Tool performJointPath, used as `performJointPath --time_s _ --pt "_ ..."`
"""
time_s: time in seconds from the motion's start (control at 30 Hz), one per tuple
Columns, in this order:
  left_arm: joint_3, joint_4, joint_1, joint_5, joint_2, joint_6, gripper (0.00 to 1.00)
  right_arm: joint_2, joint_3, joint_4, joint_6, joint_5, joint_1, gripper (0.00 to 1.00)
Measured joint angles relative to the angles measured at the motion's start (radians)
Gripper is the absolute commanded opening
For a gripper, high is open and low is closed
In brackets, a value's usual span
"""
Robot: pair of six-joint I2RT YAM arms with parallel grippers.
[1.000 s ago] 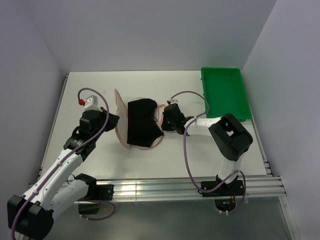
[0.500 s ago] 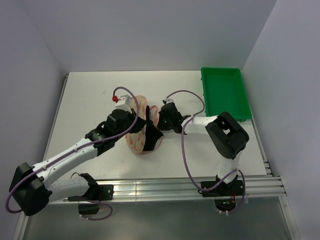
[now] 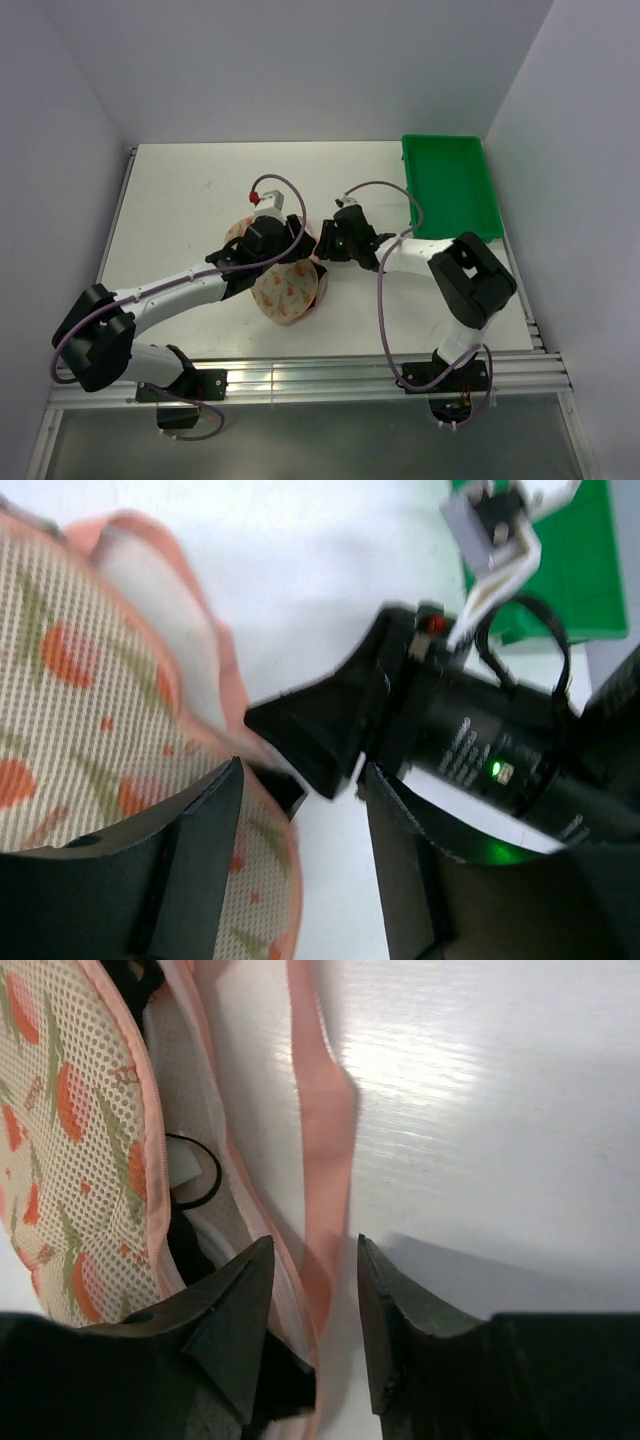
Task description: Place the bra in the laundry bag and zip it closed
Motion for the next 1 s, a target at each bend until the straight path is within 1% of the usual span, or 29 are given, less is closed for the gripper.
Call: performJointPath --time_s 0.1,0.13,0.2,0.23,0.3,0.33,0.4,0.5,0.57,0.63,0.77,0.8,0.93,1.0 --pt "0.049 0.009 0.008 -0.020 0.002 0.037 0.59 -0.071 -0.039 -0.007 -0.002 0.011 -0.013 0.58" --pt "0.068 0.014 0.017 -0.023 0.002 0.050 0.59 -0.100 -0.053 -0.008 -0.003 0.016 -0.014 0.66" --pt "0.098 0.023 0.051 -0.023 0.004 0.068 0.59 -0.159 -0.089 -0.003 -0.002 0.023 -0.016 0.75" --pt "0.109 0.030 0.081 -0.016 0.005 0.073 0.59 -0.215 -0.133 0.010 0.003 0.026 -0.016 0.83" --pt "0.135 0.031 0.166 0.010 0.018 0.082 0.59 -0.296 -0.196 0.021 0.016 0.031 -0.008 0.90" --pt "0.151 0.027 0.218 0.014 0.031 0.089 0.62 -0.346 -0.241 0.031 0.028 0.034 0.002 0.95" --pt "0.178 0.024 0.302 0.013 0.063 0.098 0.64 -0.432 -0.316 0.043 0.049 0.034 0.043 0.98" --pt "0.190 0.018 0.422 0.032 0.119 0.103 0.66 -0.502 -0.406 0.074 0.099 0.027 0.150 0.99" --pt "0.186 0.010 0.481 0.052 0.153 0.102 0.69 -0.518 -0.451 0.087 0.127 0.016 0.212 0.99" --pt "0.178 0.007 0.535 0.077 0.186 0.095 0.70 -0.517 -0.483 0.088 0.150 0.006 0.254 0.99" --pt "0.177 0.007 0.601 0.132 0.249 0.084 0.69 -0.483 -0.483 0.098 0.160 -0.009 0.261 0.96" --pt "0.176 0.008 0.608 0.141 0.260 0.083 0.69 -0.463 -0.477 0.108 0.160 -0.016 0.261 0.92" --pt "0.142 0.015 0.620 0.167 0.277 0.071 0.69 -0.378 -0.440 0.134 0.154 -0.048 0.261 0.89" --pt "0.116 0.022 0.624 0.175 0.277 0.063 0.68 -0.369 -0.438 0.153 0.148 -0.063 0.261 0.88"
